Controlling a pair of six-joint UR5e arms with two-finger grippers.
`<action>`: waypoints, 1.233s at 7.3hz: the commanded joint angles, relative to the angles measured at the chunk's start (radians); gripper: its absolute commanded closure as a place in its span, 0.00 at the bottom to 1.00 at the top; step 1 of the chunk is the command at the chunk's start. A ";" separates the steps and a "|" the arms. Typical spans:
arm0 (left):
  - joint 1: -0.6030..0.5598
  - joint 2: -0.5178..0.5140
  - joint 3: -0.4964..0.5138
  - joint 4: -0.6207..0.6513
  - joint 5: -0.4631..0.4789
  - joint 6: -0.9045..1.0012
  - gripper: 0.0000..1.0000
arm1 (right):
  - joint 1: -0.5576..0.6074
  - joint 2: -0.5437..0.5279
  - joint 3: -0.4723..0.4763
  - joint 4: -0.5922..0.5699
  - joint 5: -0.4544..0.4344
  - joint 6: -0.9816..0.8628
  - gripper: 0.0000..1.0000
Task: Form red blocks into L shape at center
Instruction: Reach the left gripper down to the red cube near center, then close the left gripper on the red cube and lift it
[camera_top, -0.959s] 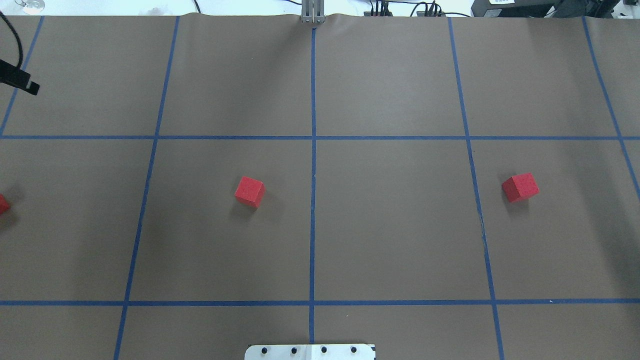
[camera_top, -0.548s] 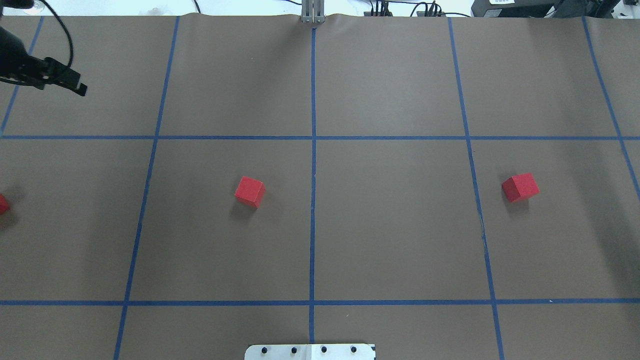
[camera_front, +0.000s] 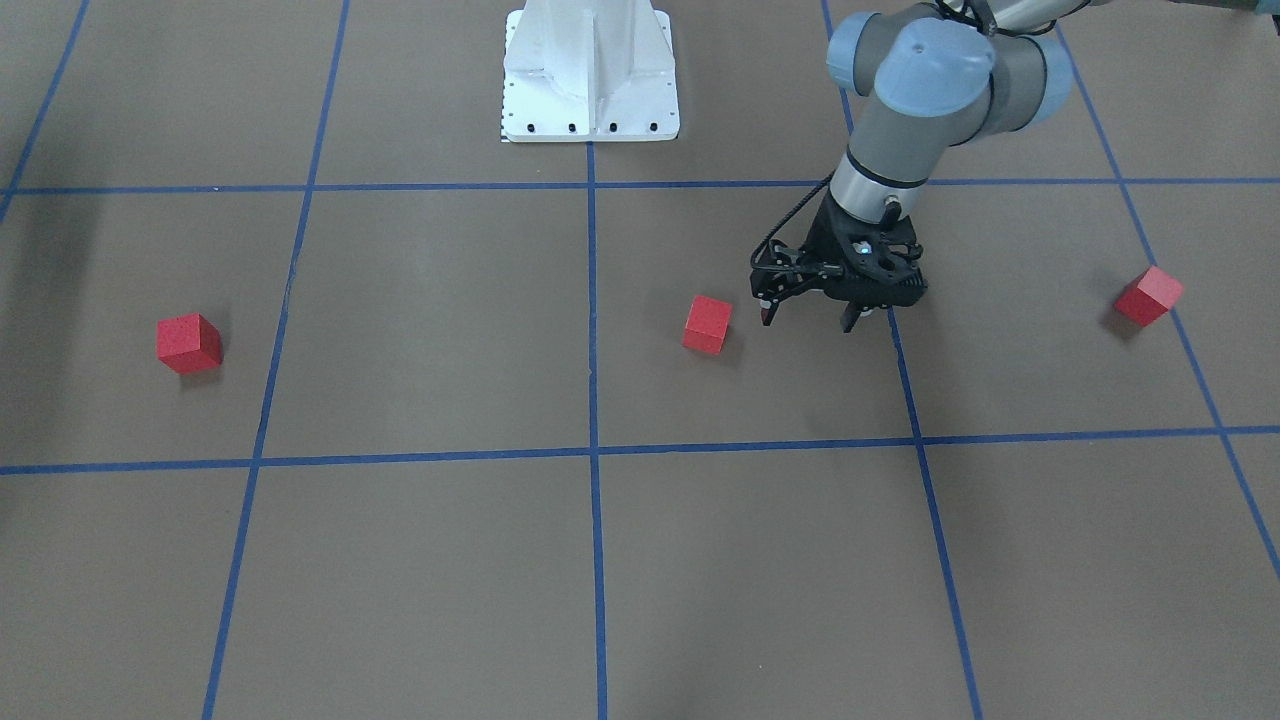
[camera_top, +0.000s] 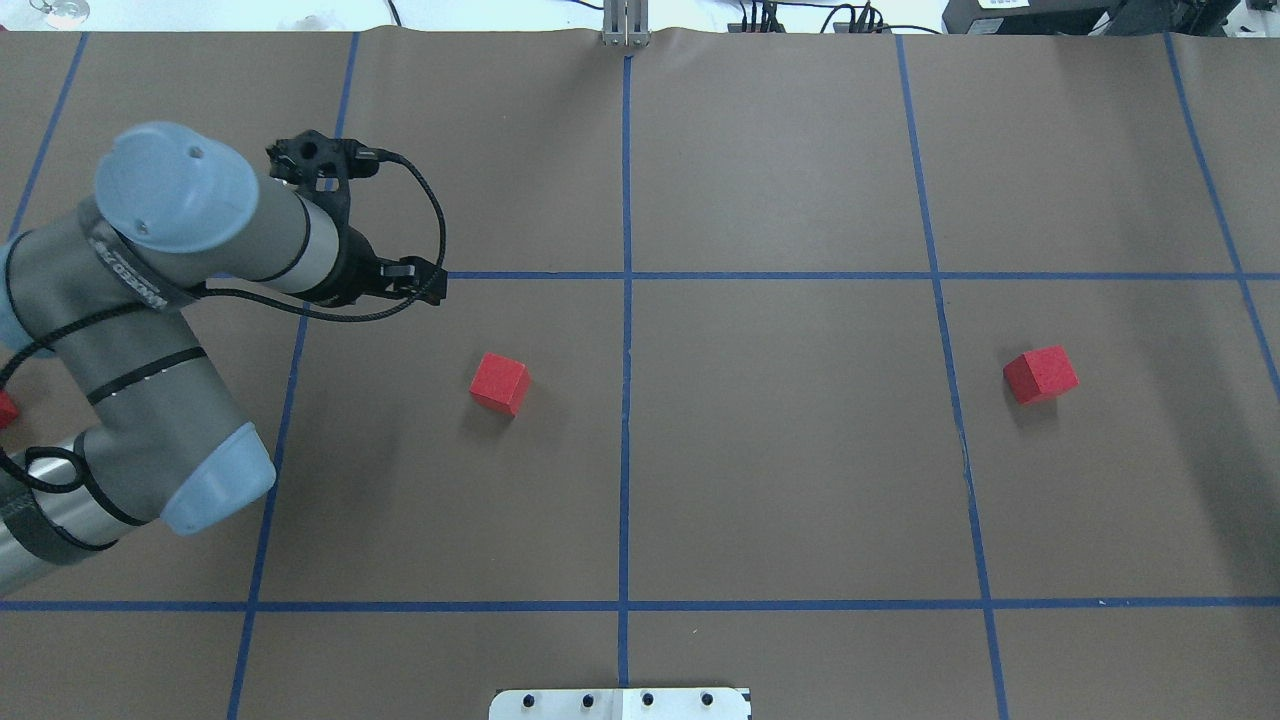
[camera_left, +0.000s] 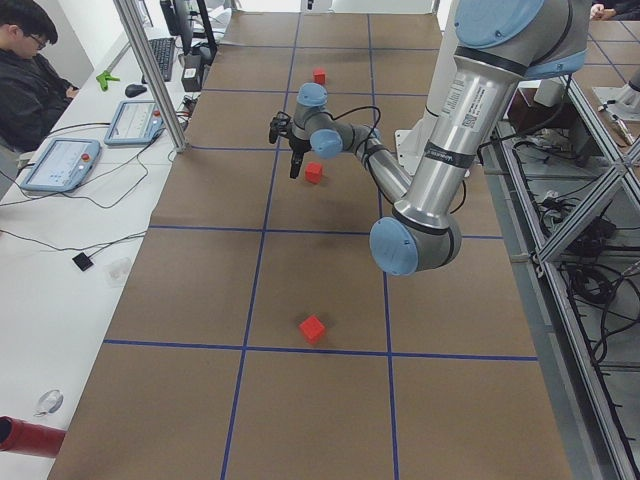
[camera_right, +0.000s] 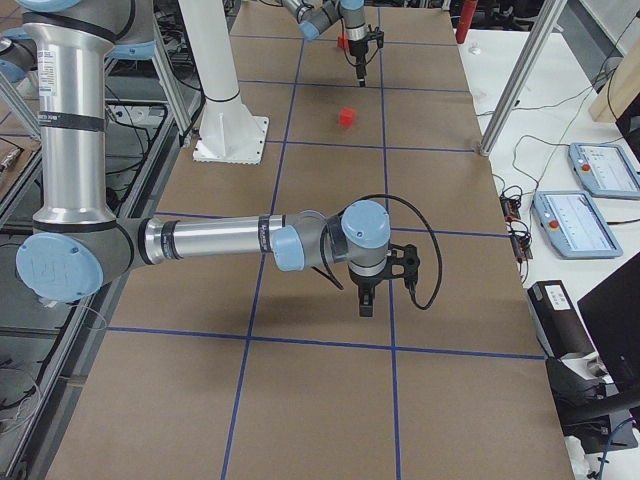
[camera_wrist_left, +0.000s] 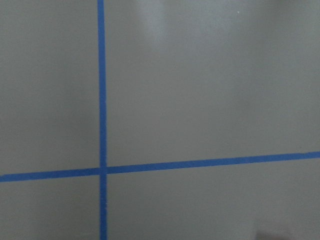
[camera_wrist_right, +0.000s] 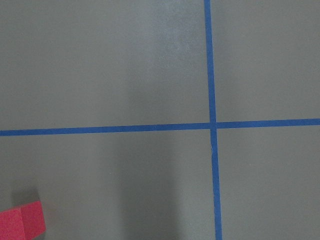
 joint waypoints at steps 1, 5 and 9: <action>0.089 -0.076 0.042 -0.008 0.036 -0.013 0.00 | -0.004 -0.001 -0.002 0.000 -0.001 0.000 0.01; 0.139 -0.084 0.131 -0.032 0.116 0.037 0.00 | -0.004 0.001 -0.008 0.000 -0.003 0.000 0.01; 0.175 -0.086 0.168 -0.033 0.117 0.036 0.01 | -0.004 0.001 -0.011 0.001 -0.003 -0.002 0.01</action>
